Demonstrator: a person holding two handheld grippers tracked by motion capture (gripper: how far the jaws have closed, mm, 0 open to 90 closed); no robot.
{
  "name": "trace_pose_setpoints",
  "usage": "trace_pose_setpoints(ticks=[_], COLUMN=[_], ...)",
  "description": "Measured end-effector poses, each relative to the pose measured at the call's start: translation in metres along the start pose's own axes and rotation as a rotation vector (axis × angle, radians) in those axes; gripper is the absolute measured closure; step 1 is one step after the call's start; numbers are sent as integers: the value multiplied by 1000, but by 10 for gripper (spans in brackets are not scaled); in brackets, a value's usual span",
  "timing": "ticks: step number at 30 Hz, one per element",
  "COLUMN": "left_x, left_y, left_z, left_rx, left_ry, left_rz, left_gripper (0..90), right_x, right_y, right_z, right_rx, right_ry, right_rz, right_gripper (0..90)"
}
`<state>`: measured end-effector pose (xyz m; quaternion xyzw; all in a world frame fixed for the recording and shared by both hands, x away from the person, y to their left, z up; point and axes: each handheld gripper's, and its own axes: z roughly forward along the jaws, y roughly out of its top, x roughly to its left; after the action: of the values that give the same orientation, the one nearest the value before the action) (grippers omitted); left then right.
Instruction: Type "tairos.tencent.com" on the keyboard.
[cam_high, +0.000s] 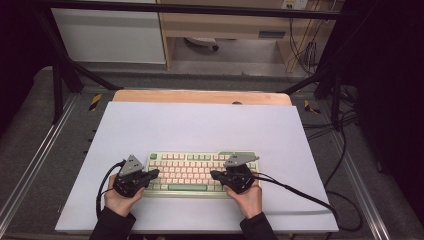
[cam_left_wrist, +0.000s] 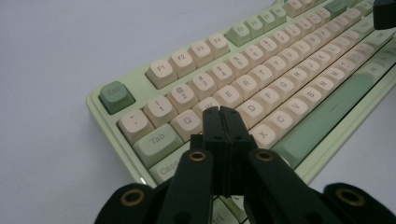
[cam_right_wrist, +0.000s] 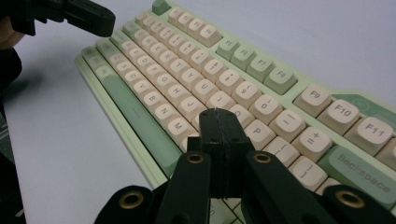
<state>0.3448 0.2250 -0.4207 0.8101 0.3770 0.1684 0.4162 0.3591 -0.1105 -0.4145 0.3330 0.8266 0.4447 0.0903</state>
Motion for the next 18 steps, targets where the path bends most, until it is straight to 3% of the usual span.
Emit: trace_pose_setpoints(ticks=[18], left_x=[3], left_y=[-3], left_z=[-3], left_rx=[-8], left_ry=[8], left_rz=[-11], left_gripper=[900], right_x=[2], right_y=[-11], right_z=[15], right_rx=[53], right_ry=[-4], right_rz=[-2], right_gripper=[900])
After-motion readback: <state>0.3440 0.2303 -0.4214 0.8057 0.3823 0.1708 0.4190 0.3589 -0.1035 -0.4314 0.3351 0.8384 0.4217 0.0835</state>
